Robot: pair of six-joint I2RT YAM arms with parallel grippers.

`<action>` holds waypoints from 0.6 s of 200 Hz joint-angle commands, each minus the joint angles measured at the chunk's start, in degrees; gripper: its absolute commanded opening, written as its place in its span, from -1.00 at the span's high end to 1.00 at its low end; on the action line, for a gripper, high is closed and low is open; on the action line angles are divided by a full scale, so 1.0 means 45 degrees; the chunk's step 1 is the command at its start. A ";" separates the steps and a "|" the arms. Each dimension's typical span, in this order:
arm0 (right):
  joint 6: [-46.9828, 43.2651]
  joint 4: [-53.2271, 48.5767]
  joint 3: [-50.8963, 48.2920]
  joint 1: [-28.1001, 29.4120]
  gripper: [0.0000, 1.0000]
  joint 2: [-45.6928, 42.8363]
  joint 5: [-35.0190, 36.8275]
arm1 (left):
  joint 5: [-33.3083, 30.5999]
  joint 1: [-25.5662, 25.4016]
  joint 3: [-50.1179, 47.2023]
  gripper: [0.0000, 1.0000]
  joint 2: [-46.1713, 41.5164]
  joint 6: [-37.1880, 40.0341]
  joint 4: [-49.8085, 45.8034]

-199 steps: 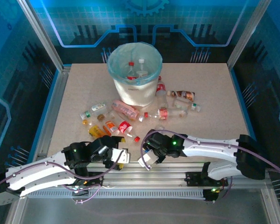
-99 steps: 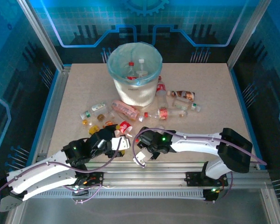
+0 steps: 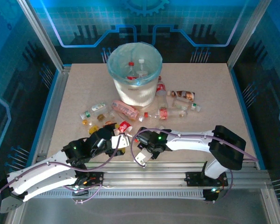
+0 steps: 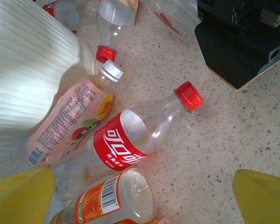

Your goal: Put the plastic bottles in the bin

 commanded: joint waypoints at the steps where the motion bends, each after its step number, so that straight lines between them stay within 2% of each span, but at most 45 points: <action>1: 0.0097 0.0266 0.0146 -0.0201 0.00 0.0221 0.0042 | 0.0122 0.0107 -0.0184 -0.98 -0.0174 -0.0222 0.0189; 83: -0.0408 0.0444 0.0042 -0.0880 0.07 0.0774 -0.0424 | 0.0412 0.0145 -0.0250 -0.98 -0.0329 -0.0358 0.0295; 120: -0.0102 0.0358 0.0361 -0.0805 0.28 0.0933 -0.0561 | 0.0441 0.0146 -0.0246 -0.98 -0.0293 -0.0404 0.0362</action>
